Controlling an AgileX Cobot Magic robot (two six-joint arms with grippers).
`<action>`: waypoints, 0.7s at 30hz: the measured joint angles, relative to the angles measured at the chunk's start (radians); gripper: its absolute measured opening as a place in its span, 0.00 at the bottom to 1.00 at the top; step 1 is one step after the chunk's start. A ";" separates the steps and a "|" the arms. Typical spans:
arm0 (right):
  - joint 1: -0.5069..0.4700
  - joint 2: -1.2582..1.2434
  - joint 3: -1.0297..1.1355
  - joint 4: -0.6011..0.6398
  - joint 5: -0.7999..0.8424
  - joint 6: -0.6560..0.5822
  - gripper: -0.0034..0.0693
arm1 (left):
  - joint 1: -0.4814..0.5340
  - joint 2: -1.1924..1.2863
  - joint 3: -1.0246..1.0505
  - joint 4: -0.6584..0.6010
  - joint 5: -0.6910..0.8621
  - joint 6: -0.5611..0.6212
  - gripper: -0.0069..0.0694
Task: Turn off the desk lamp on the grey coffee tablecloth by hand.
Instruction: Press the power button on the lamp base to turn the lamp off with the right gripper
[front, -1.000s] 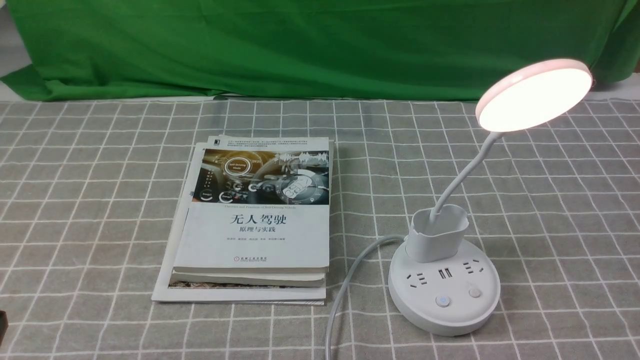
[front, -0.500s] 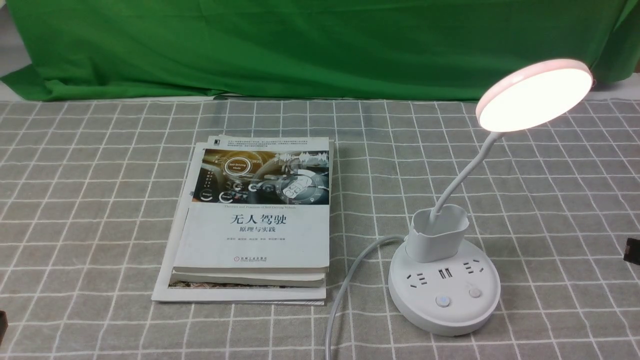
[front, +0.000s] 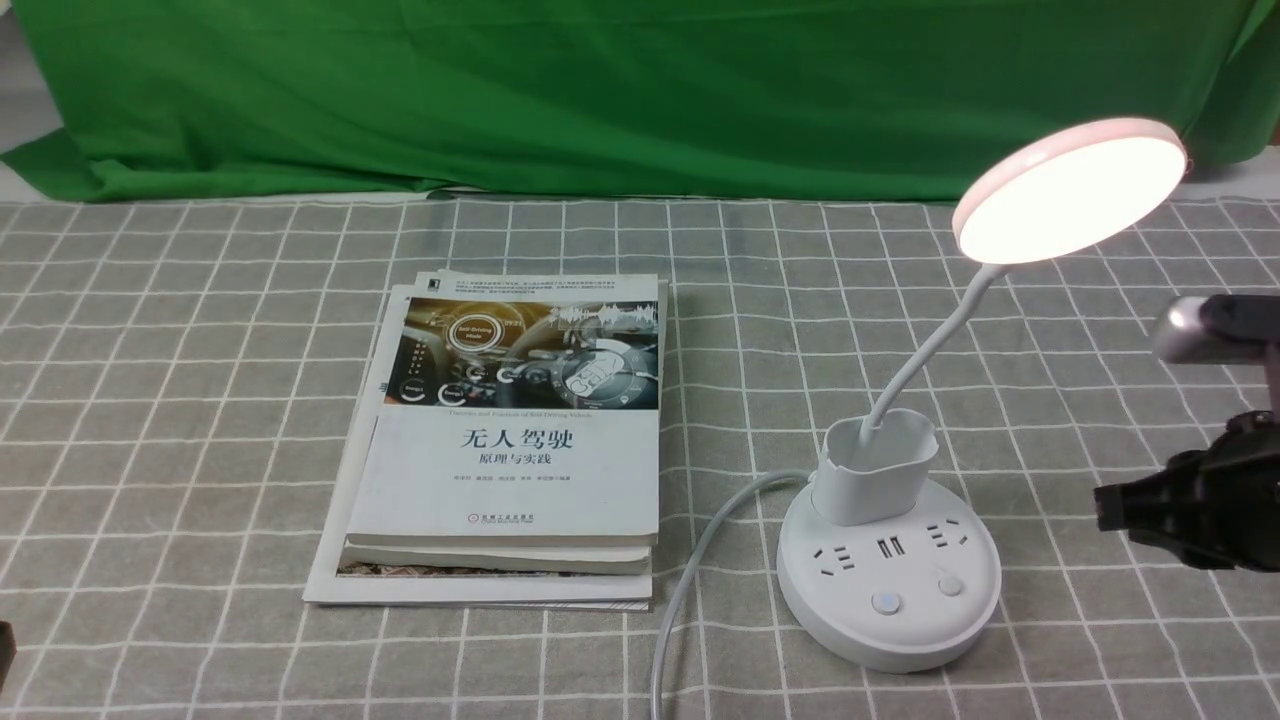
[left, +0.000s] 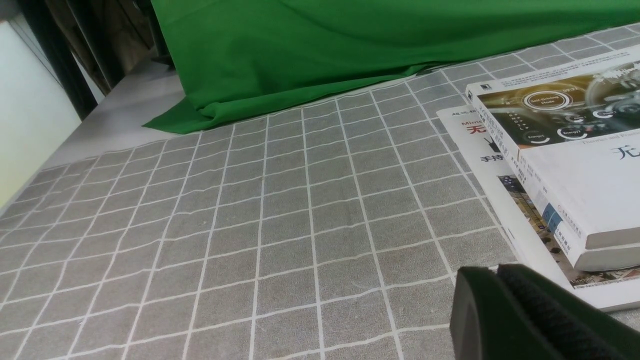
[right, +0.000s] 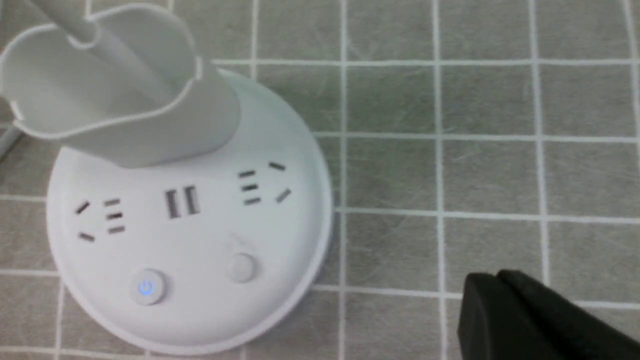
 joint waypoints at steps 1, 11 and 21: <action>0.018 0.015 -0.011 0.000 0.001 -0.001 0.10 | 0.000 0.000 0.000 0.000 0.000 0.000 0.12; 0.181 0.194 -0.100 0.002 0.014 -0.027 0.10 | 0.000 0.000 0.000 0.000 0.000 0.000 0.12; 0.264 0.264 -0.111 0.001 -0.010 -0.047 0.10 | 0.000 0.000 0.000 0.000 0.000 0.000 0.12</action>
